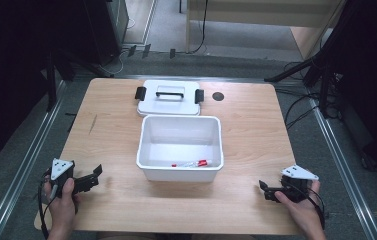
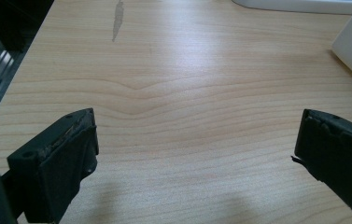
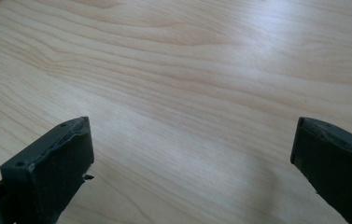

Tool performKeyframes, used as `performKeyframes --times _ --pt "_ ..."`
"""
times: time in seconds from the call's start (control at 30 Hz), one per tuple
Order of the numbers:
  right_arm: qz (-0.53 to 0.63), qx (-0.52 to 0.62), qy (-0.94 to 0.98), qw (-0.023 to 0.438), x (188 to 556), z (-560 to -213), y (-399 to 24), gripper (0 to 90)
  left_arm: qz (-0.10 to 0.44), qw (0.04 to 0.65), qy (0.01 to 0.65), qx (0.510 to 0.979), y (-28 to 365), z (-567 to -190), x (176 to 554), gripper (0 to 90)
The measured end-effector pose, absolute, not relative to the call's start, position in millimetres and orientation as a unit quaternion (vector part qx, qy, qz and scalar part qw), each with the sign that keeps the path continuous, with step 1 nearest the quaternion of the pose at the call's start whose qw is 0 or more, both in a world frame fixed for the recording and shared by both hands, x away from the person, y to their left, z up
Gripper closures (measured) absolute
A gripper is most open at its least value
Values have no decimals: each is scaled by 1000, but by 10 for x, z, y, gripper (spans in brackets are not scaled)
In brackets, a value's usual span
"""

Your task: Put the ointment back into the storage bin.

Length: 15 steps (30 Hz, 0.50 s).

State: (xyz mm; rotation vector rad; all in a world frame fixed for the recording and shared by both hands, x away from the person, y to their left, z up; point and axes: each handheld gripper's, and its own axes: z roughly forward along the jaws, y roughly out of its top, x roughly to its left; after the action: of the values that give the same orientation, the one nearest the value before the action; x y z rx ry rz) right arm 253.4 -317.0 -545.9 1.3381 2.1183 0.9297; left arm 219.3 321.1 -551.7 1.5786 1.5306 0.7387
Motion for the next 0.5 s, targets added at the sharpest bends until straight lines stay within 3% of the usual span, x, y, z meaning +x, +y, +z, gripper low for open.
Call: performKeyframes --times 0.23,0.5 --pt "380 539 701 270 2464 -5470 -3429 0 292 398 606 624 3210 -5516 2192 1" --pt "401 583 656 265 2473 -5469 -3551 0 294 397 607 623 3209 -5516 2193 0"
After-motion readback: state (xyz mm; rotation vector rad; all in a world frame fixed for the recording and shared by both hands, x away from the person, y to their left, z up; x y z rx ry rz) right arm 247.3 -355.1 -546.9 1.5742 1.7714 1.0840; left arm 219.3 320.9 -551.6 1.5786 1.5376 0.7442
